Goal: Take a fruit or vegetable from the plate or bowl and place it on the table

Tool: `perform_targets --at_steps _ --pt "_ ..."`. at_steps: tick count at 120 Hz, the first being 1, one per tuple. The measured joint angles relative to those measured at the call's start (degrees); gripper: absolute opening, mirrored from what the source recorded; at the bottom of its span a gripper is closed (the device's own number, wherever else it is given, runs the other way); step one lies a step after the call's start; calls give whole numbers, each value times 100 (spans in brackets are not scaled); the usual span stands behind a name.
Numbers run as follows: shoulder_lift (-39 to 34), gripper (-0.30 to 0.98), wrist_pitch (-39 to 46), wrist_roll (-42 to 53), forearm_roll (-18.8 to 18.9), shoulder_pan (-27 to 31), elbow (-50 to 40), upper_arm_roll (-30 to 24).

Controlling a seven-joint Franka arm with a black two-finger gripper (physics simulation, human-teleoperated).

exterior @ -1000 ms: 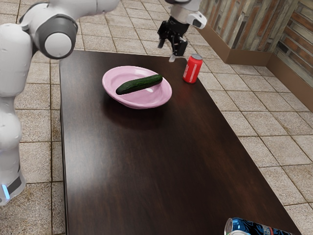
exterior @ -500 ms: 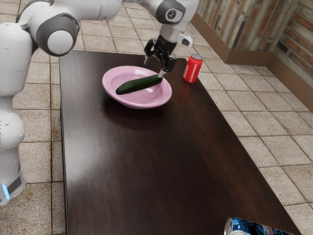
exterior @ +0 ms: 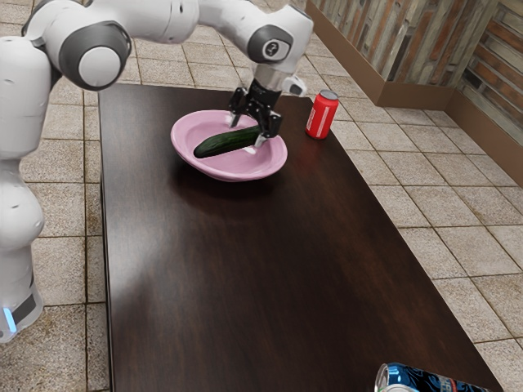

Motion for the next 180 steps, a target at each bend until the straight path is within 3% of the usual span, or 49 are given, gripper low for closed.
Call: perform_targets --at_steps 49,97,135,157,180 --pt "4 64 416 62 36 30 -258 8" --pt "124 23 490 100 44 145 -252 8" --pt "-75 18 355 80 59 114 -208 -68" --pt "-342 18 88 17 61 89 -159 -599" --pt "-609 18 -240 -160 164 87 -144 -1779"
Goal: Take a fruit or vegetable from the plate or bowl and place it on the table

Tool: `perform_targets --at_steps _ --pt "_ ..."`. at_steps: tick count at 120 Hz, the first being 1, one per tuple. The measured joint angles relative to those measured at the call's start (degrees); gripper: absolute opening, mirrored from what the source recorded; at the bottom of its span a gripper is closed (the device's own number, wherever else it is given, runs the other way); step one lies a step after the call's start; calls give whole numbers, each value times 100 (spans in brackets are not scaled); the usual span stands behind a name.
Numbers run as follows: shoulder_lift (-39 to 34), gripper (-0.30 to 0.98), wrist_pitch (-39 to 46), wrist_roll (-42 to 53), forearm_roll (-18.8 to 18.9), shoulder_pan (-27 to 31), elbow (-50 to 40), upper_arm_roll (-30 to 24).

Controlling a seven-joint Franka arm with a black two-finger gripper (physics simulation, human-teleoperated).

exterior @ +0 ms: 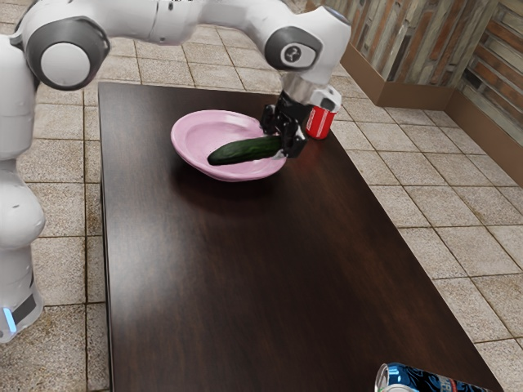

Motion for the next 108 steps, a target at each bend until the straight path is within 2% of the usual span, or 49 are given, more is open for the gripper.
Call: perform_targets --at_steps 23,55,66,76,89,108 --pt "-14 18 -175 -260 87 -41 -47 -921" --pt "89 18 -242 -656 199 -590 -79 -1068" --pt "101 40 -243 -768 234 -705 -73 -1075" --pt "99 53 -250 -870 251 -744 -49 -1073" --pt "92 61 -261 -990 264 -761 -5 -1082" --pt "91 66 -292 -1126 276 -785 97 -1091"
